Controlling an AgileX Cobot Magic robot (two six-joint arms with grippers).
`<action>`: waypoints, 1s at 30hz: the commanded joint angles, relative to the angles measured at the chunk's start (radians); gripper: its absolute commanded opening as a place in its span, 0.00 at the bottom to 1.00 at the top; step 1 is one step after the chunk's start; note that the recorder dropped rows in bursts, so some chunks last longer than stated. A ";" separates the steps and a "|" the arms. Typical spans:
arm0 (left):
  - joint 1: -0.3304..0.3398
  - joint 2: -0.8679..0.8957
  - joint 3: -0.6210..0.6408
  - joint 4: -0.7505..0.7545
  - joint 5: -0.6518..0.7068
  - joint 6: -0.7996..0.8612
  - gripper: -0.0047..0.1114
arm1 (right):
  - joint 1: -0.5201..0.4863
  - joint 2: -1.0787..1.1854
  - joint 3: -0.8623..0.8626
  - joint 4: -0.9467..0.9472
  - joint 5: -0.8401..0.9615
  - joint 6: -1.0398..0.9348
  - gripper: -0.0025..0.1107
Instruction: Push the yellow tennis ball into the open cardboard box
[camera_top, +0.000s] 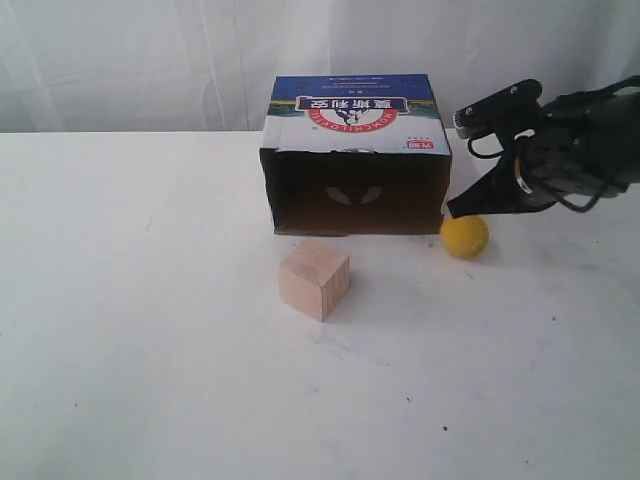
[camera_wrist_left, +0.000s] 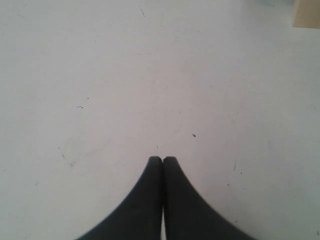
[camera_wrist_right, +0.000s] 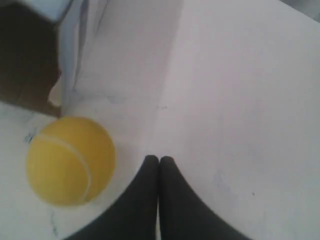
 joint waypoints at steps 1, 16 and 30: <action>-0.005 -0.005 0.004 0.002 0.017 0.002 0.04 | -0.018 0.100 -0.079 0.034 -0.009 0.022 0.02; -0.005 -0.005 0.004 0.002 0.017 0.002 0.04 | 0.003 0.132 -0.067 0.178 -0.016 -0.056 0.02; -0.005 -0.005 0.004 0.002 0.017 0.002 0.04 | 0.105 0.151 -0.067 0.244 -0.017 -0.093 0.02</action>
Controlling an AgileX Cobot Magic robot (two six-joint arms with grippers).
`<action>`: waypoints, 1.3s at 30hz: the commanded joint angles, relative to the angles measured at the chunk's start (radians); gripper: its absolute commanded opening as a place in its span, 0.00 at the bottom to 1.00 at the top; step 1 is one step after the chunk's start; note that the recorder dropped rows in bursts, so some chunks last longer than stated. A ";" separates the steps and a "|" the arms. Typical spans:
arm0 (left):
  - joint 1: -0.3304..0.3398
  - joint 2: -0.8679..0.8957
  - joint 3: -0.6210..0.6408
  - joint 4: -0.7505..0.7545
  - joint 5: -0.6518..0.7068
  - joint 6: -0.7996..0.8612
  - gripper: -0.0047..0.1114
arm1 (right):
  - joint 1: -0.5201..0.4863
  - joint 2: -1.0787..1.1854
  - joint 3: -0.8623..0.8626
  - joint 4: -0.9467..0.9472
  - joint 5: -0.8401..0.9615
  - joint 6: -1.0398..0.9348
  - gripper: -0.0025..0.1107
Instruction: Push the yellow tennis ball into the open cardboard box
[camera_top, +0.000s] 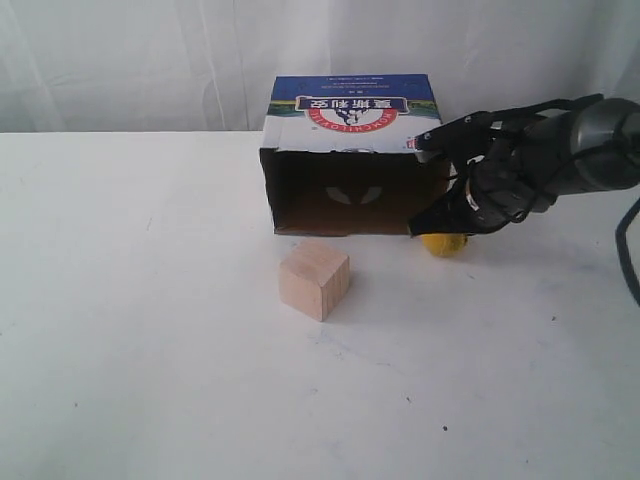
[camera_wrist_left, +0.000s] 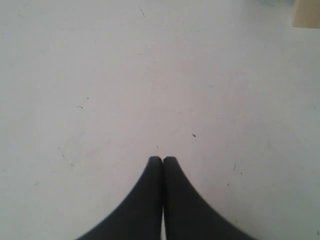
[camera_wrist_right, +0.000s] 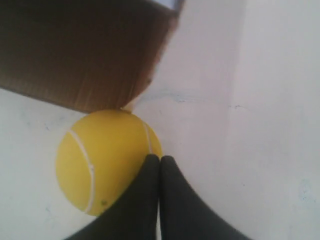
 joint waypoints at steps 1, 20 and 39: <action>-0.005 -0.005 0.004 0.002 0.017 0.002 0.04 | 0.038 0.016 0.009 0.049 -0.020 -0.010 0.02; -0.005 -0.005 0.004 0.002 0.017 0.002 0.04 | 0.059 -0.058 -0.019 0.023 -0.044 -0.026 0.02; -0.005 -0.005 0.004 0.002 0.017 0.002 0.04 | 0.125 -0.145 0.103 0.304 0.090 -0.256 0.02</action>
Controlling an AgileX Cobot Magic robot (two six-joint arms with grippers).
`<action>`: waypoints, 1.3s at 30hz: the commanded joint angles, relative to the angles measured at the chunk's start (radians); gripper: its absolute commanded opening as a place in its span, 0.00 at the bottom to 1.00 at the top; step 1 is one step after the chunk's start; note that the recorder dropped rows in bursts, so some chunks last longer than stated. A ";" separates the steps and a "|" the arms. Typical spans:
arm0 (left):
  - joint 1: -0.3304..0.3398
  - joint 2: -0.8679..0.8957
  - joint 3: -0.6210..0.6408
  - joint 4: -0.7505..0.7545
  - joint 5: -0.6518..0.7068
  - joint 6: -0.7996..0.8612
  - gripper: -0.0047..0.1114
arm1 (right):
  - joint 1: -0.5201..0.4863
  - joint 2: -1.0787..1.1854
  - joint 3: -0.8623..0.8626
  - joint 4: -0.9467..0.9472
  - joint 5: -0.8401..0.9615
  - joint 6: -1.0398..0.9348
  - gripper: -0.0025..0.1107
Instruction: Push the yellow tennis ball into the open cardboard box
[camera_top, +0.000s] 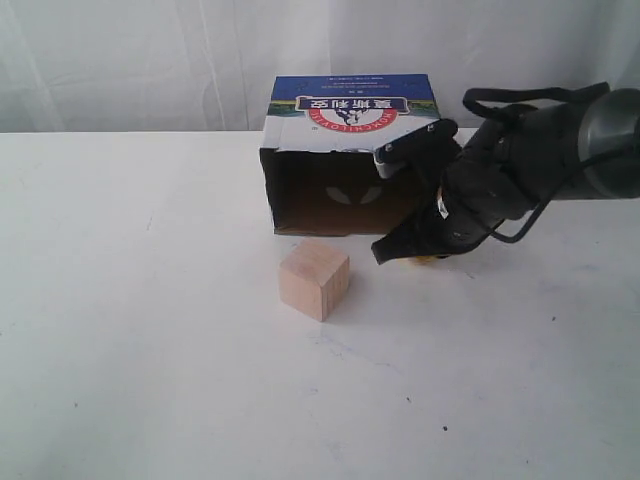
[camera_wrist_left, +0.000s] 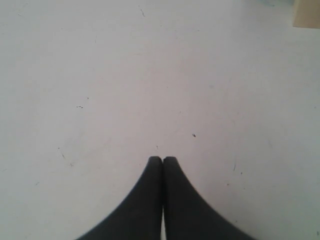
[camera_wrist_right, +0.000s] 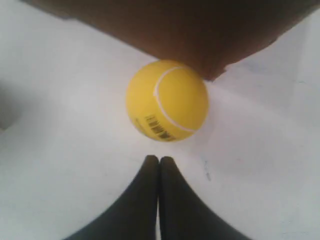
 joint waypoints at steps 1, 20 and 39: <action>-0.005 -0.005 0.004 0.002 0.017 0.002 0.04 | 0.003 0.010 0.040 0.020 -0.022 0.012 0.02; -0.005 -0.005 0.004 0.002 0.017 0.002 0.04 | -0.035 0.115 -0.254 -0.098 -0.072 0.029 0.02; -0.005 -0.005 0.004 0.002 0.017 0.002 0.04 | 0.000 -0.296 0.208 -0.025 -0.176 0.172 0.02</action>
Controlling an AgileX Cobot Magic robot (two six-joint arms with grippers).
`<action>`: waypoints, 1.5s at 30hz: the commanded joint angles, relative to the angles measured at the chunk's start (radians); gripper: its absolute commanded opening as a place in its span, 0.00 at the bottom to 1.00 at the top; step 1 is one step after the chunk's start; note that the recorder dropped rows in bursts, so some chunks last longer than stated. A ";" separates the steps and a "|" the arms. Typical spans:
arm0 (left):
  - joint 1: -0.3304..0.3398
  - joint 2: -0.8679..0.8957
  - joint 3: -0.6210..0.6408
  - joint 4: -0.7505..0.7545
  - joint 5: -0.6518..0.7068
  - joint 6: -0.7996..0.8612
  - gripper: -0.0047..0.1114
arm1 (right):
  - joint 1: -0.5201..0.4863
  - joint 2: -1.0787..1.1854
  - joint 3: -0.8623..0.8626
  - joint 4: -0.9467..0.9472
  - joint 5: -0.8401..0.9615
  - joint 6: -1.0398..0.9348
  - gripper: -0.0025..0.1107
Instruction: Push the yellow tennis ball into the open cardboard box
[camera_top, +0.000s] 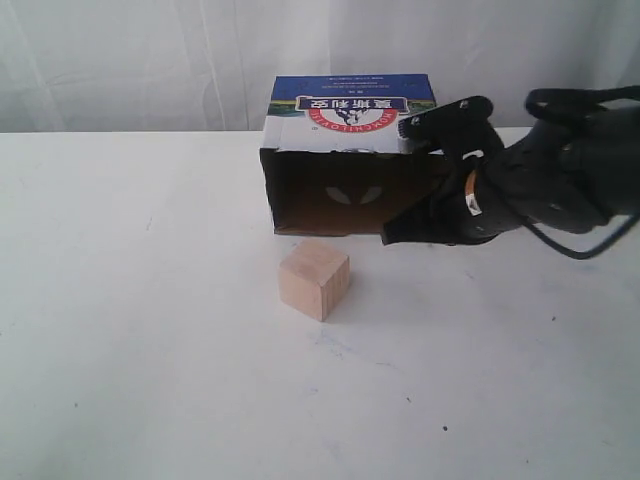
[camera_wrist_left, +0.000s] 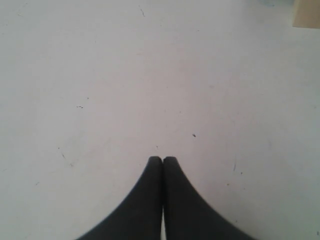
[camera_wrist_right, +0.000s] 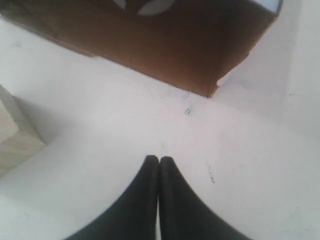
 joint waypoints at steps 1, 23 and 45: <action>-0.005 -0.005 0.004 0.002 0.017 0.002 0.04 | 0.001 -0.156 0.081 0.026 -0.016 0.056 0.02; -0.005 -0.005 0.004 0.002 0.017 0.002 0.04 | -0.002 -0.827 0.424 0.383 -0.040 0.073 0.02; -0.005 -0.005 0.004 0.002 0.017 0.002 0.04 | -0.102 -1.415 0.973 0.471 -0.210 0.075 0.02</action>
